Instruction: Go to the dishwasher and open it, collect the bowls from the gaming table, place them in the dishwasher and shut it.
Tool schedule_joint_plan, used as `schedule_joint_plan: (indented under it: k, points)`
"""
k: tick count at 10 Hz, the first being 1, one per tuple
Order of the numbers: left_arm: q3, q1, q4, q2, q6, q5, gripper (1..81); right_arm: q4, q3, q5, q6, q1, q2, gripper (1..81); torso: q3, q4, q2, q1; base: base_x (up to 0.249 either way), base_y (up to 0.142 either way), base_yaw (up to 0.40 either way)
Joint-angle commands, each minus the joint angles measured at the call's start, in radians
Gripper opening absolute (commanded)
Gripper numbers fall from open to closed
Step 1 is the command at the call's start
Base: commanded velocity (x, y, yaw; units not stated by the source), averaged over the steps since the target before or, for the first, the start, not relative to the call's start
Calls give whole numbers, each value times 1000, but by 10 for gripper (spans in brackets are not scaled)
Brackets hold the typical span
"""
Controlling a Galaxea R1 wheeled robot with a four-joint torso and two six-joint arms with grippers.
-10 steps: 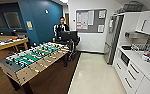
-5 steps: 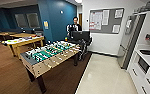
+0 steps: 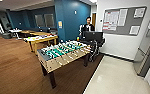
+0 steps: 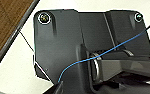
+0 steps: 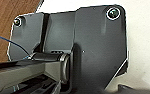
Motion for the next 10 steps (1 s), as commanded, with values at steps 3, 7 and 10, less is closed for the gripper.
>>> schedule_joint_plan:
  k: [3,7,10]
  points:
    - [0,-42,-6,-2,0,52,811,4,4,-52,-2,47,-2,811,0,0,0,0,0,0,359]
    - [0,-41,-7,-1,-1,52,811,4,6,-52,-4,47,-1,811,0,0,0,0,0,0,359]
    - [0,-41,-7,-2,-1,52,811,4,7,-52,-4,47,1,811,0,0,0,0,0,0,359]
